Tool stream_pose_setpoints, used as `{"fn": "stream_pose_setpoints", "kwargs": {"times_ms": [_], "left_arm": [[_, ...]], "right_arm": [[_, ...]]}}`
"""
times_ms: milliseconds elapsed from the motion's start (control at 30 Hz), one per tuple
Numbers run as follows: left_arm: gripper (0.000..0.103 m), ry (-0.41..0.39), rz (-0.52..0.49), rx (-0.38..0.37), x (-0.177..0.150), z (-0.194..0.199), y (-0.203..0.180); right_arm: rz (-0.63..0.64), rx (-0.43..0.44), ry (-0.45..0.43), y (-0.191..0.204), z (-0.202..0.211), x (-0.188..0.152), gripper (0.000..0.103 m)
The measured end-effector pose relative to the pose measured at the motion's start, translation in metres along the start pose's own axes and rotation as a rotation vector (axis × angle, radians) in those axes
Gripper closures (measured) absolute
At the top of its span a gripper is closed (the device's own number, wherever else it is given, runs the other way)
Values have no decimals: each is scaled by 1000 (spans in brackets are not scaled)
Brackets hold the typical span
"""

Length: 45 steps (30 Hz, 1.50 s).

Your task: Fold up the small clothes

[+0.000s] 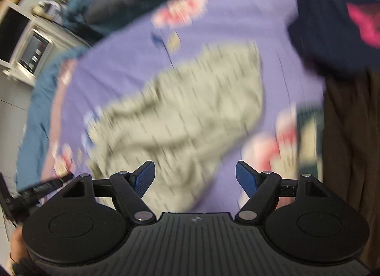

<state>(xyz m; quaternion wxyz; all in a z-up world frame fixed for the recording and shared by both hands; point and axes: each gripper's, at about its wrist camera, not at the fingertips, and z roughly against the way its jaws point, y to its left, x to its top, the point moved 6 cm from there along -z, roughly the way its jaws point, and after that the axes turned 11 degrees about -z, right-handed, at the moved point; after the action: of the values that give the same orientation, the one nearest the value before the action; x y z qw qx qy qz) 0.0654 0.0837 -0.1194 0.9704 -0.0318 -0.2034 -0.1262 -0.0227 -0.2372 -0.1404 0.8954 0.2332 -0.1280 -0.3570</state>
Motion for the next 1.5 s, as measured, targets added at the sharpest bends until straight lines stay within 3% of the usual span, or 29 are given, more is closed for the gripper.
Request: {"fn": "stream_pose_setpoints", "kwargs": {"times_ms": [100, 167, 267, 333, 400, 433, 467, 500, 533, 600, 733, 900, 1000, 1133, 1167, 1200, 1233, 1267, 1300, 1333, 1367, 1433, 1500], "left_arm": [[0, 26, 0, -59, -1, -10, -23], [0, 37, -24, -98, 7, -22, -39], [0, 88, -102, -93, 19, -52, -72], [0, 124, -176, -77, 20, -72, -94], [0, 155, -233, -46, 17, -89, -107], [0, 158, -245, -40, 16, -92, -110], [1, 146, -255, -38, 15, -92, -110], [11, 135, -259, -46, 16, -91, -109], [22, 129, -258, -60, 16, -86, -106], [43, 110, -232, -80, 19, -73, -90], [45, 1, -158, -44, 44, -29, -35], [44, -142, -29, 49, 95, 24, 52], [46, -215, 18, 135, 125, 43, 94], [47, -251, 80, 263, 154, 41, 140], [49, -252, 100, 313, 158, 40, 152], [20, -243, 120, 354, 158, 38, 164], [0, -212, 137, 375, 157, 34, 172], [0, -181, 151, 361, 155, 30, 177], [0, -176, 160, 335, 150, 28, 177], [0, -185, 162, 312, 142, 27, 174], [0, -184, 152, 283, 133, 26, 166], [0, -151, 111, 224, 109, 20, 144], [0, -112, 44, 179, 83, 9, 115]], "right_arm": [[-152, 33, 35, -14, -9, -12, 23], [-225, 35, 8, -16, -19, -8, 24], [-302, 6, -57, -17, -32, 10, 23], [-351, 30, -19, -16, -48, 16, 22], [-361, 23, 65, -9, -67, 9, 33], [-343, 28, 91, -4, -73, 2, 51], [-318, 34, 89, 0, -76, -4, 81], [-285, 26, 67, 2, -75, -7, 96], [-266, 11, 31, 3, -71, -9, 96], [-243, 44, -31, 6, -52, -9, 96], [-115, 142, -178, 24, 14, 5, 96], [-116, 242, -353, 30, 100, 49, 97], [-74, 234, -482, 33, 133, 85, 97], [-51, 104, -689, 22, 153, 126, 98], [-52, 66, -718, 16, 155, 134, 95], [-61, 29, -717, 10, 155, 140, 93], [-86, 26, -690, 5, 151, 141, 81], [-95, 62, -648, 4, 146, 140, 58], [-75, 113, -593, 6, 136, 134, 43], [-36, 122, -546, 9, 125, 127, 17], [3, 83, -517, 11, 113, 117, 7], [96, 32, -457, 15, 86, 91, 11], [122, 61, -336, 20, 53, 66, 17]]}}
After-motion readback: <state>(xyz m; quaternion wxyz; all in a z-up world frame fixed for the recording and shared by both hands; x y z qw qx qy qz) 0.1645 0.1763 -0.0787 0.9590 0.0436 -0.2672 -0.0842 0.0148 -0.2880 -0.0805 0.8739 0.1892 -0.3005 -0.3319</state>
